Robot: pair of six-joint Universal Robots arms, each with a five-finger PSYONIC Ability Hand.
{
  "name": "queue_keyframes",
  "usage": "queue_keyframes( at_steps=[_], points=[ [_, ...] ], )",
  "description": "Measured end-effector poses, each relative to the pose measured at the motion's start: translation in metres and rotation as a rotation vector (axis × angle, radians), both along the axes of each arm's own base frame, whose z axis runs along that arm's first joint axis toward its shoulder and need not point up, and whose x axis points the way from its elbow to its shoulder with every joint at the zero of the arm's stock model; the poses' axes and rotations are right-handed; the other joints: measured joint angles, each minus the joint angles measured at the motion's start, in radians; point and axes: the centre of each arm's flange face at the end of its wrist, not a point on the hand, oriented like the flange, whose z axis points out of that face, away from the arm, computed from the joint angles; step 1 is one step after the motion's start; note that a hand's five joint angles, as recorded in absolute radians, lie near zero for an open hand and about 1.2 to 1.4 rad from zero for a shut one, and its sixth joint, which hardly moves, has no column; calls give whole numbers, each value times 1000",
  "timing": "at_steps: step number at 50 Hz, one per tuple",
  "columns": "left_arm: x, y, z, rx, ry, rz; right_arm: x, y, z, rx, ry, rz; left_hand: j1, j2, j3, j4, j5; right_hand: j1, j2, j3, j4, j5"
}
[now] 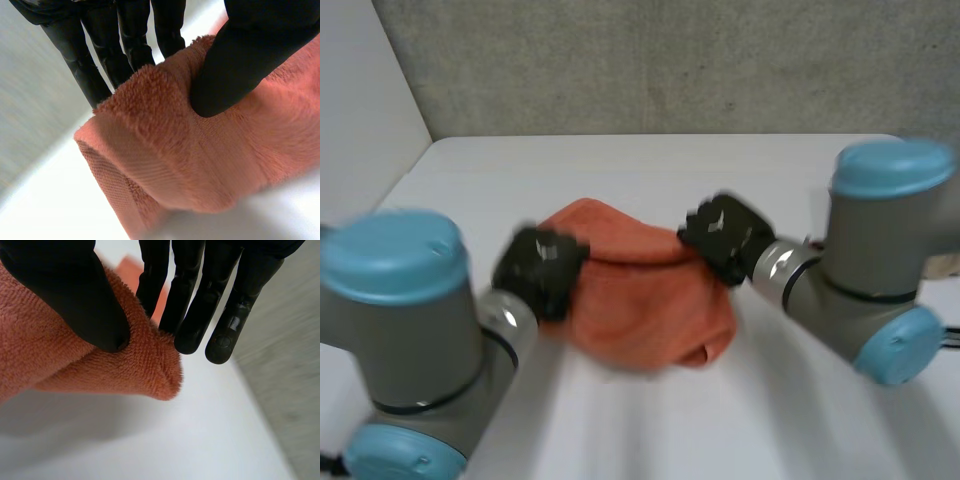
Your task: Fold the laundry.
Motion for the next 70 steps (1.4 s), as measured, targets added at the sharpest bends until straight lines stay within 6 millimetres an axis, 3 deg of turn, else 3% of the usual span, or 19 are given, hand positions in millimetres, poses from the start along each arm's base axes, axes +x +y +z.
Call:
queue_keyframes(
  at_steps=[2,4,5,8,14,18,26,31,32,33,34,36,40,43,49,56,62,65,70],
  points=[
    [-2,0,27,-74,54,2,-2,1,23,-42,-43,-8,0,0,0,0,0,0,0,2,1,0],
    [-1,2,84,-227,172,9,-6,6,71,-125,-142,-22,0,1,0,0,0,0,0,4,1,0],
    [0,3,92,-246,187,10,-7,7,77,-136,-156,-23,0,1,1,0,0,0,0,4,1,0],
    [9,15,153,-408,317,18,-13,15,128,-215,-268,-31,0,2,3,0,0,0,15,4,1,11],
    [25,32,200,-534,434,26,-24,30,196,-313,-394,-26,0,2,3,4,0,0,15,4,1,14],
    [28,33,198,-520,449,34,-22,22,204,-317,-398,-26,0,4,4,4,0,0,15,4,1,14],
    [22,10,142,-372,355,71,7,-22,155,-255,-300,-12,0,4,4,4,0,0,15,4,1,14],
    [16,-24,78,-220,230,124,34,-54,81,-181,-176,6,0,4,4,4,0,-29,-20,-38,-47,-20],
    [16,-24,78,-220,230,124,34,-54,81,-181,-176,6,0,4,4,4,0,-29,-20,-38,-47,-20],
    [17,-41,50,-158,179,153,36,-56,73,-172,-163,7,0,4,4,4,0,-29,-20,-38,-47,-20],
    [17,-48,38,-133,159,166,45,-63,37,-131,-108,7,0,4,5,4,0,-542,-579,-567,-575,-537],
    [20,-65,11,-77,116,197,48,-67,15,-104,-70,-12,0,5,5,5,0,-702,-833,-840,-848,-806],
    [24,-87,-20,-18,72,237,45,-69,2,-82,-35,-82,0,5,5,5,0,-741,-924,-963,-956,-896],
    [28,-104,-37,5,53,265,34,-66,11,-71,-27,-165,0,5,5,5,0,-741,-924,-964,-956,-896],
    [37,-126,-42,-6,57,303,-4,-49,45,-38,-53,-281,0,5,5,5,0,-741,-924,-964,-956,-896],
    [44,-137,-39,-45,76,327,-51,-27,41,52,-9,-350,0,5,5,5,0,-741,-924,-964,-956,-896],
    [46,-141,-39,-65,87,333,-91,-7,10,178,86,-386,-70,-138,-119,-127,-75,-740,-921,-960,-955,-896],
    [47,-141,-40,-62,86,331,-109,2,-14,237,116,-389,-685,-700,-691,-706,-663,-738,-921,-949,-954,-893],
    [45,-135,-43,-46,78,320,-124,7,-47,245,101,-402,-724,-782,-775,-795,-753,-738,-921,-944,-954,-893]
  ],
)
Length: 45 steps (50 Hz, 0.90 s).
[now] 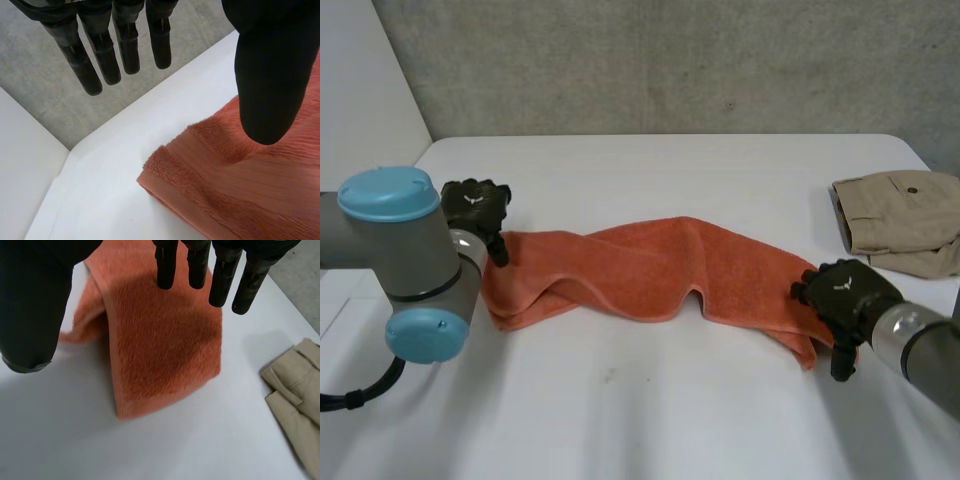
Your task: Fold the laundry.
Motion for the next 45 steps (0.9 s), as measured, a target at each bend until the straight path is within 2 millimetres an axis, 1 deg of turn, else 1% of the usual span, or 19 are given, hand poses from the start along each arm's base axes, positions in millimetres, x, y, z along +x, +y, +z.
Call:
queue_keyframes(
  at_steps=[2,4,6,8,9,10,12,14,15,18,19,22,25,28,30,32,37,45],
  points=[
    [0,3,0,5,-2,-3,-3,0,-6,-15,-6,-6,0,0,0,0,0,0,0,0,0,0],
    [1,12,3,11,-8,-11,-7,-2,-17,-58,-18,-20,0,0,0,0,0,0,0,0,0,0],
    [1,17,5,12,-12,-15,-8,-3,-20,-78,-23,-25,0,0,0,0,0,0,0,0,0,0],
    [4,30,9,16,-30,-25,-11,-8,-25,-114,-30,-37,0,0,0,0,0,83,103,97,96,84],
    [4,30,9,16,-30,-25,-11,-8,-25,-114,-30,-37,0,0,0,0,0,83,103,97,96,84],
    [5,38,10,20,-46,-35,-12,-11,-27,-130,-33,-43,0,0,0,0,0,109,131,124,124,106],
    [7,48,10,29,-69,-50,-14,-16,-29,-149,-36,-51,0,0,0,0,0,174,205,202,197,174],
    [9,58,8,40,-91,-68,-15,-21,-30,-164,-39,-57,0,0,0,0,0,199,231,227,226,201],
    [11,67,6,53,-110,-87,-16,-25,-31,-180,-41,-61,0,0,0,0,-1,278,332,316,315,280],
    [13,80,-1,80,-132,-123,-16,-33,-32,-204,-45,-64,0,-3,-1,-2,-5,365,440,421,420,384],
    [13,83,-2,87,-136,-132,-16,-35,-32,-210,-47,-64,0,-4,-2,-4,-7,396,477,462,462,424],
    [15,89,-9,110,-139,-161,-15,-41,-32,-219,-59,-62,0,-9,-8,-6,-12,394,473,463,464,436],
    [15,90,-12,122,-135,-174,-14,-44,-33,-212,-74,-62,0,-20,-20,-14,-21,374,435,428,432,413],
    [13,88,-17,132,-132,-182,-13,-44,-33,-186,-97,-69,-14,-31,-31,-25,-33,264,298,289,291,283],
    [12,85,-19,136,-131,-184,-13,-43,-34,-168,-109,-74,-51,-58,-60,-51,-58,252,282,269,276,268],
    [10,82,-22,137,-130,-186,-13,-40,-34,-130,-130,-81,-58,-66,-67,-59,-66,200,221,203,204,194],
    [2,70,-29,117,-124,-192,-12,-32,-35,-33,-177,-83,-59,-72,-68,-62,-74,176,219,192,186,176],
    [-12,49,-38,84,-116,-201,-14,-34,-36,-10,-199,-84,-59,-72,-68,-62,-74,176,219,192,186,176]
  ],
)
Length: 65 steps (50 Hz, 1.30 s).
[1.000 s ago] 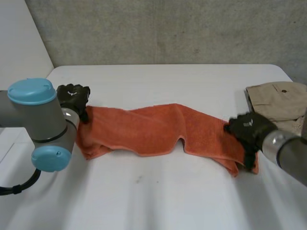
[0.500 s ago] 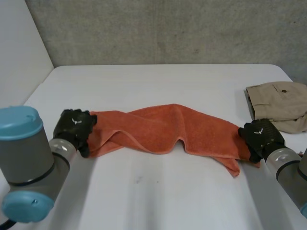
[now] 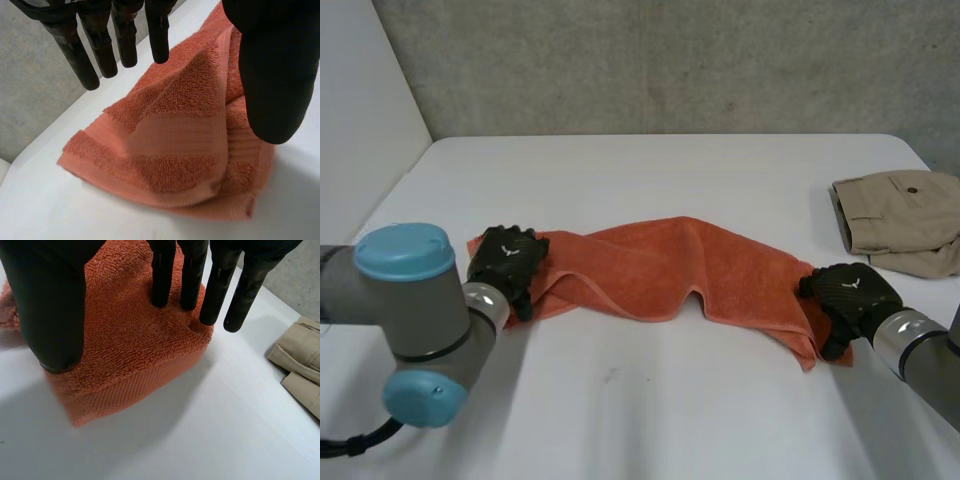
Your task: Fold the laundry.
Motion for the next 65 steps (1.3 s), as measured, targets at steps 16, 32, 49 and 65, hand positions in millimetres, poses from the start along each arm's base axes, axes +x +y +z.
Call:
queue_keyframes(
  at_steps=[16,32,49,65],
  points=[
    [-19,-29,-12,-27,8,-18,3,-12,4,-24,-40,-16,9,17,13,17,29,0,0,0,0,0],
    [-31,-48,-15,-63,7,-14,5,-15,3,16,-81,-38,779,855,845,858,810,-53,-73,-82,-85,-90],
    [-21,-18,79,-212,85,-7,13,-12,8,49,-144,-45,779,857,846,861,810,-76,-73,-102,-100,-103],
    [-12,-1,121,-255,133,-6,28,-24,-2,58,-190,-29,779,858,847,862,810,313,342,355,361,335]
  ],
)
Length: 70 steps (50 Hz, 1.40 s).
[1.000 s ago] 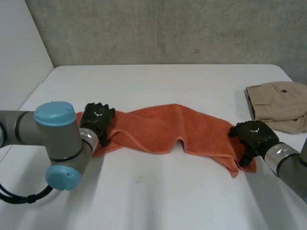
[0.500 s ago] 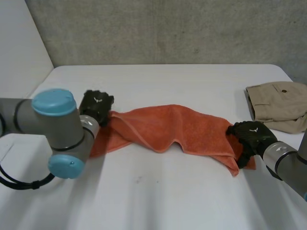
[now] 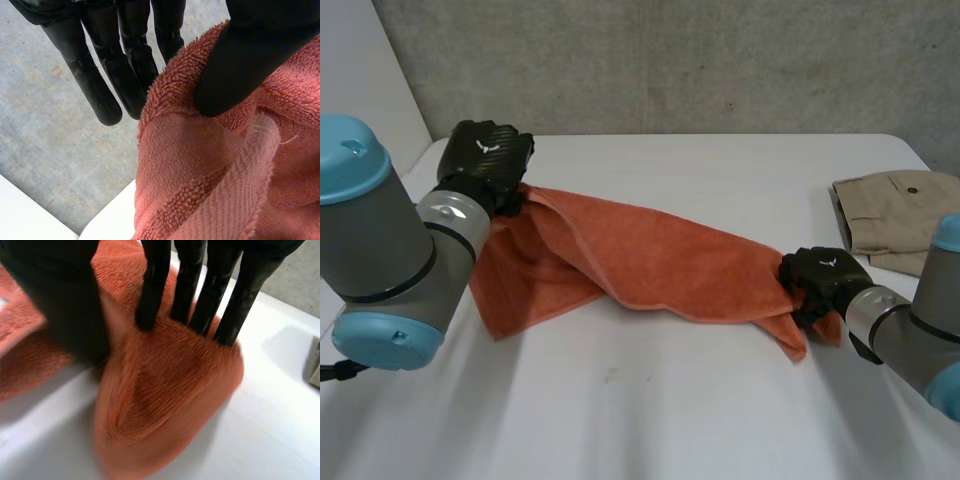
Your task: Fold the laundry.
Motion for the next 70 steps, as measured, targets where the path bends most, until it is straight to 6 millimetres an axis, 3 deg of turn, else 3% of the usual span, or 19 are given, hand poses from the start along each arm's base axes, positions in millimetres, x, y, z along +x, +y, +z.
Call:
queue_keyframes(
  at_steps=[2,8,10,15,20,22,25,31,37,43,46,50,52,53,56,60,63,66,70],
  points=[
    [1,2,5,-5,14,1,1,-6,2,-14,-6,-7,0,0,0,0,0,244,308,296,299,306],
    [5,6,21,-31,42,6,1,-22,31,-115,-18,-31,0,0,0,0,0,279,375,390,399,385],
    [9,9,33,-54,52,9,1,-28,74,-231,-22,-33,0,0,0,0,0,279,375,391,405,386],
    [19,16,53,-79,58,23,-1,-16,149,-375,27,10,0,0,0,0,0,280,382,398,408,386],
    [32,22,59,-45,36,51,-3,9,197,-413,159,90,0,0,0,0,0,298,382,398,408,406],
    [38,24,56,-4,14,64,-5,18,206,-397,225,124,0,0,0,0,0,298,382,398,408,407],
    [43,25,51,41,-9,75,-6,25,209,-368,296,162,0,0,0,0,0,298,382,398,408,409],
    [56,21,24,187,-76,102,-6,29,191,-247,424,252,0,0,0,0,0,298,382,398,408,409],
    [52,-7,-18,268,-140,101,5,6,147,-109,426,284,0,0,0,0,0,298,382,398,408,407],
    [40,-50,-33,149,-178,97,20,-38,124,-156,367,197,0,0,0,0,0,298,382,398,408,409],
    [30,-82,-23,-15,-177,108,28,-68,138,-308,308,111,0,0,0,3,0,298,382,398,408,409],
    [22,-113,15,-268,-129,136,37,-99,184,-580,194,2,0,0,1,4,9,298,382,398,408,409],
    [20,-118,30,-343,-108,145,40,-104,201,-663,155,-23,0,1,2,4,16,298,382,398,408,409],
    [18,-125,58,-482,-61,162,44,-109,235,-816,79,-63,0,2,3,4,21,298,382,398,408,409],
    [16,-125,99,-659,15,178,48,-106,281,-1017,-20,-105,0,2,3,4,22,298,382,398,408,409],
    [19,-113,135,-777,109,175,48,-94,316,-1143,-83,-120,0,2,3,4,27,298,382,398,408,411],
    [21,-105,143,-789,146,164,50,-88,319,-1146,-90,-112,0,2,3,4,28,298,382,398,408,412],
    [28,-88,141,-745,200,135,55,-76,306,-1064,-70,-72,0,2,3,4,28,298,382,398,408,413],
    [37,-71,110,-621,201,118,57,-58,264,-868,-5,1,0,2,3,4,28,298,382,398,408,415]
  ],
)
